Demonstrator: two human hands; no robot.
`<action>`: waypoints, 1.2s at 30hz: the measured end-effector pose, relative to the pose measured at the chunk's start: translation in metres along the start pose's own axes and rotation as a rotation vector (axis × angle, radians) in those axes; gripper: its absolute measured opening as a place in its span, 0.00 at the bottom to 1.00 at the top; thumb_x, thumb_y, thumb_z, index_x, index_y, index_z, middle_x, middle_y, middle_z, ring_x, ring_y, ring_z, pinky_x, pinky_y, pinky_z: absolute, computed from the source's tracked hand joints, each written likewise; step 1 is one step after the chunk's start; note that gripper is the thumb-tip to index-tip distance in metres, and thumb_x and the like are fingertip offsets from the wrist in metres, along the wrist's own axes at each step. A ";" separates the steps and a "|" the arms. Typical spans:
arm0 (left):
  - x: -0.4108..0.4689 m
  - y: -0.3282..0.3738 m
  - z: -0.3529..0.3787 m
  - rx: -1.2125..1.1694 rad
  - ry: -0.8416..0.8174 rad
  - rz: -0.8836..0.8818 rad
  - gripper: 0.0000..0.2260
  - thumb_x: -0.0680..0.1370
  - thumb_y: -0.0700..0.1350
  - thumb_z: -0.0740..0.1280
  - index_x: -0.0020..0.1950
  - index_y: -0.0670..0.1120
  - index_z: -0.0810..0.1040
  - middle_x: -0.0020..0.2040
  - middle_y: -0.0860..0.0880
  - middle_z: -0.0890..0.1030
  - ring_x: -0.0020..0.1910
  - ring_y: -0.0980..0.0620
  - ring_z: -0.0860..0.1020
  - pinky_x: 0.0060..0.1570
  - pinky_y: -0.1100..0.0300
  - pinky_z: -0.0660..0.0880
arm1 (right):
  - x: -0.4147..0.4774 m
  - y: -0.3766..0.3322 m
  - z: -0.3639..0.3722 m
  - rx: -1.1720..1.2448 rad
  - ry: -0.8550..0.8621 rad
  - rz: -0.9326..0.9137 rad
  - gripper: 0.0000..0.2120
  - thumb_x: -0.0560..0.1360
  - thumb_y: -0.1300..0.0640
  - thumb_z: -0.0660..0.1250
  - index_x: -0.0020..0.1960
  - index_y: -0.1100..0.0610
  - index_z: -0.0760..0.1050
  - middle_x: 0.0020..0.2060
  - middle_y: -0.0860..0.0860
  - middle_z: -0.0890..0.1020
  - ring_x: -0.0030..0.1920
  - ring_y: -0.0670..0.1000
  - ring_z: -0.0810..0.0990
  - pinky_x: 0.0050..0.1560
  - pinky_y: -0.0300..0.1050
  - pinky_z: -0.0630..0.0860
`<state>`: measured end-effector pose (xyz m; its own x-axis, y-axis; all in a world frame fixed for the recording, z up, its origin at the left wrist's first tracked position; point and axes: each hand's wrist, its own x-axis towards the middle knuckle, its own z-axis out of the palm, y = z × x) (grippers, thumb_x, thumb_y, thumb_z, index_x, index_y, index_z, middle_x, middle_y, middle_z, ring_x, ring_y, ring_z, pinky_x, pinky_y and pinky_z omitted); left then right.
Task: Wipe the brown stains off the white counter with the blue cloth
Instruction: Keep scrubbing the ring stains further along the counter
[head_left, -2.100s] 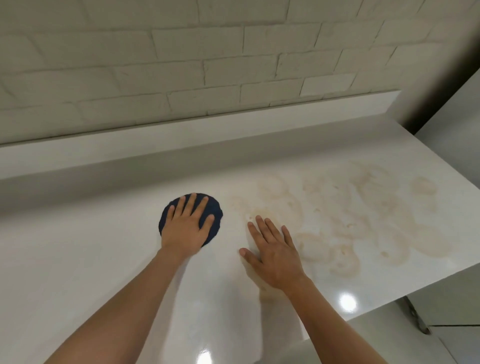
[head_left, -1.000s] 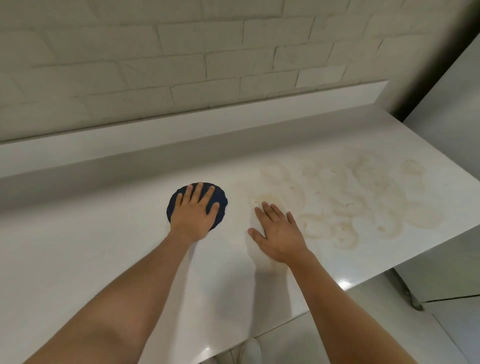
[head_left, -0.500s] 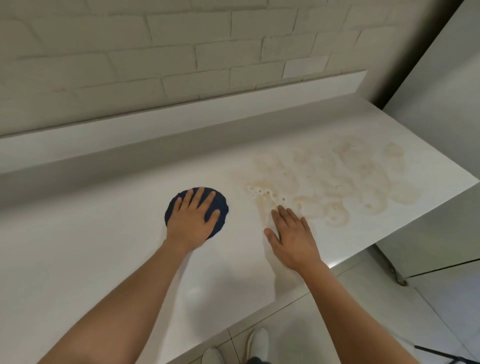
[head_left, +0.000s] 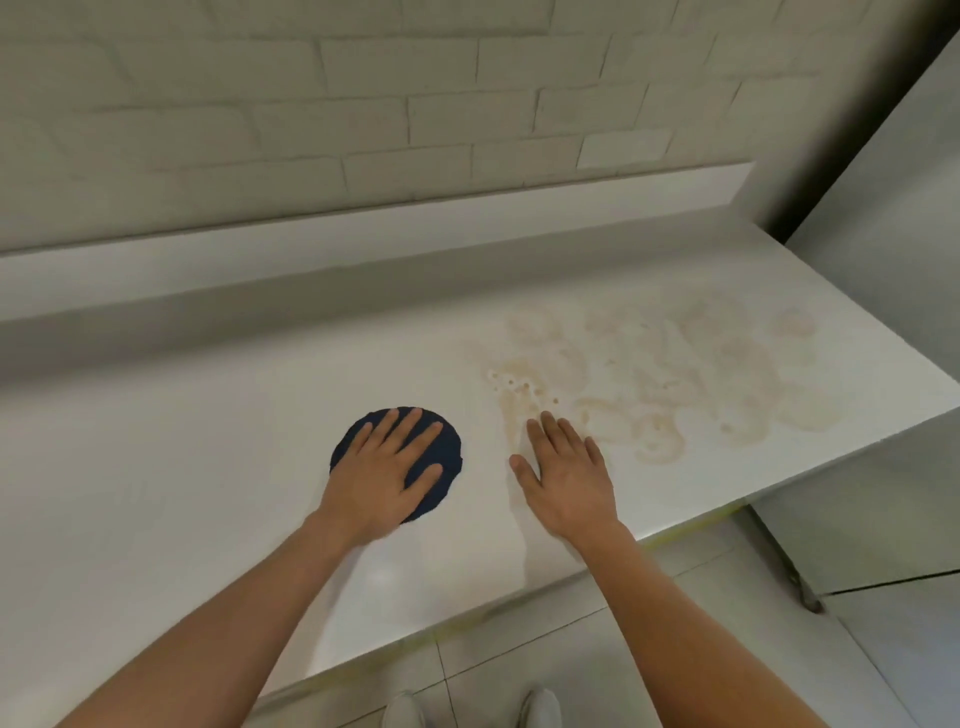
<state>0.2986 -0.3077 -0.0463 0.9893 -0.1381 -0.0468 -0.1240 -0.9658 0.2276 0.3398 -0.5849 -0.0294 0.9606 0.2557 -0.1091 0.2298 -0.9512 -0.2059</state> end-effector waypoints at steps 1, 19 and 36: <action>0.011 0.003 -0.001 0.005 0.003 -0.082 0.27 0.83 0.66 0.42 0.82 0.61 0.47 0.83 0.55 0.47 0.82 0.50 0.45 0.78 0.51 0.40 | 0.000 0.000 -0.001 -0.006 0.000 -0.007 0.32 0.82 0.35 0.41 0.82 0.49 0.49 0.81 0.47 0.50 0.80 0.49 0.47 0.79 0.54 0.46; 0.024 0.044 0.002 -0.012 0.004 -0.236 0.28 0.83 0.65 0.44 0.83 0.60 0.48 0.83 0.53 0.46 0.82 0.49 0.45 0.79 0.48 0.41 | -0.008 0.059 -0.011 0.033 -0.003 -0.199 0.28 0.84 0.41 0.49 0.80 0.52 0.57 0.80 0.50 0.57 0.80 0.51 0.53 0.78 0.52 0.50; 0.006 0.042 0.002 -0.003 0.010 -0.294 0.27 0.84 0.63 0.44 0.83 0.59 0.48 0.83 0.53 0.47 0.82 0.49 0.44 0.79 0.48 0.42 | -0.011 0.059 -0.009 0.015 0.000 -0.195 0.29 0.84 0.39 0.44 0.81 0.48 0.53 0.81 0.47 0.53 0.80 0.48 0.49 0.79 0.50 0.47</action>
<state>0.2996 -0.3495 -0.0395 0.9834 0.1502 -0.1017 0.1687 -0.9633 0.2086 0.3445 -0.6453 -0.0322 0.8980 0.4351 -0.0656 0.4093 -0.8808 -0.2380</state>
